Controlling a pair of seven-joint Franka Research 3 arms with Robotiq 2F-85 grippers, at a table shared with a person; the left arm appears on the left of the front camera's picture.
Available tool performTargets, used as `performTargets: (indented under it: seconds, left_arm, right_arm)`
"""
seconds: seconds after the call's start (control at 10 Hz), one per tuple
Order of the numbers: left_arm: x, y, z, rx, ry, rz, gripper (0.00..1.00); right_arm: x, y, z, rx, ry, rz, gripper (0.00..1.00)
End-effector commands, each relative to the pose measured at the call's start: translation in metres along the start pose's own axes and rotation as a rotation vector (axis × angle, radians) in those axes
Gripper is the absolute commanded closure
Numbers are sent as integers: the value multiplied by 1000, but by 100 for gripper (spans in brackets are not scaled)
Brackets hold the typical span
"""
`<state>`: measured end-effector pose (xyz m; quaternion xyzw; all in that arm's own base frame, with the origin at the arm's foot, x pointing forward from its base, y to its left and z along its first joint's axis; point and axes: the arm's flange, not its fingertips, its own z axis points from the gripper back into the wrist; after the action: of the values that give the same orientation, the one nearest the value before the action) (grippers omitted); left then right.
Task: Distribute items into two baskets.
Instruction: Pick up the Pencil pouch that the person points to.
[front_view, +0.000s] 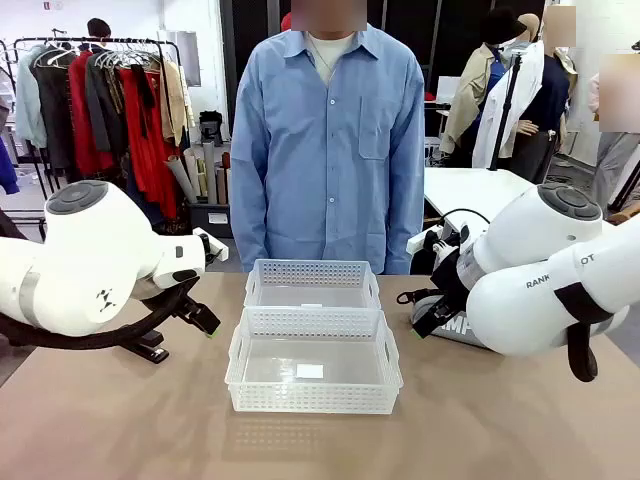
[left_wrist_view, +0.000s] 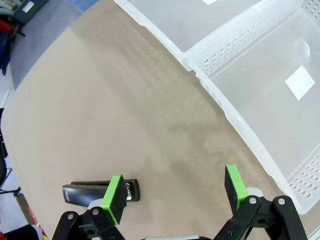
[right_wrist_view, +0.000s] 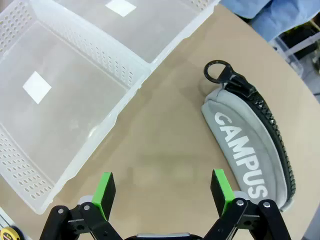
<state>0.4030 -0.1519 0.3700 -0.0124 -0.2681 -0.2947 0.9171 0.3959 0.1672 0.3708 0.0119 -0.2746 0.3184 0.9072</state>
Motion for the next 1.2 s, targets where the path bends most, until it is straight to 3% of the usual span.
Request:
performTargets:
  seconds: [0.0, 1.1]
  left_arm:
    - [0, 0, 0, 0, 0, 0, 0]
    - [0, 0, 0, 0, 0, 0, 0]
  right_arm:
    - [0, 0, 0, 0, 0, 0, 0]
    - [0, 0, 0, 0, 0, 0, 0]
